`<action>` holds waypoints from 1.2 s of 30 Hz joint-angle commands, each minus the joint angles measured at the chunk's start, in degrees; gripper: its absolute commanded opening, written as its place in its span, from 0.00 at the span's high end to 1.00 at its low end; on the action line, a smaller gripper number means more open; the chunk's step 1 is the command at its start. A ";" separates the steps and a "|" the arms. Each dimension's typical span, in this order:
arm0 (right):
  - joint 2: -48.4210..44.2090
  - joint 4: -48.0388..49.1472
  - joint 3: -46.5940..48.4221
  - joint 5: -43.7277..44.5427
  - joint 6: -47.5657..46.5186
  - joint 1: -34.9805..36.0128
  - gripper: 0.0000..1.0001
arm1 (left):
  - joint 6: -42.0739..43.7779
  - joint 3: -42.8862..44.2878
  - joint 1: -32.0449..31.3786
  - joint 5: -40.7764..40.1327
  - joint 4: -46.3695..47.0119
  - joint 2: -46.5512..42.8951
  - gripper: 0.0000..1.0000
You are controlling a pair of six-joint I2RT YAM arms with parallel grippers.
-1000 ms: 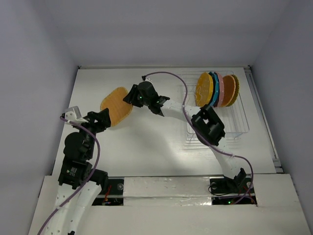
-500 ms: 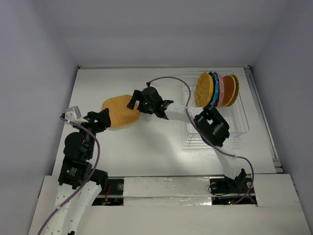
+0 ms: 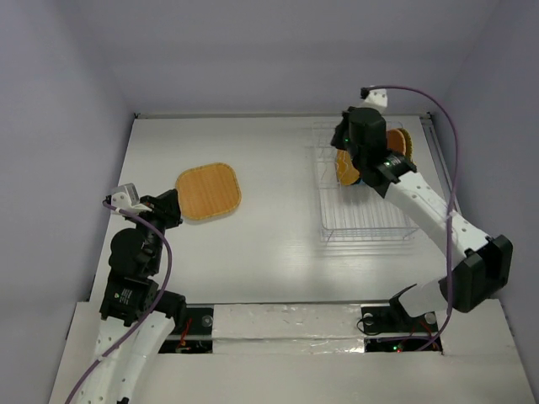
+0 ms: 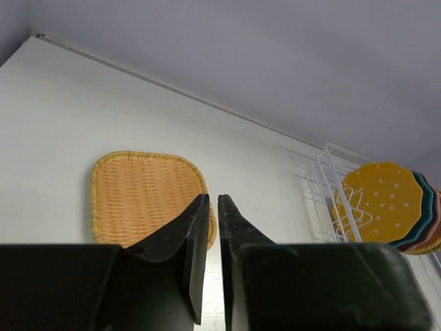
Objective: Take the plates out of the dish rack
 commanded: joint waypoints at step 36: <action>22.09 -25.71 18.25 18.67 -18.02 -11.91 0.70 | 0.44 -0.20 -0.16 0.21 2.37 1.85 0.65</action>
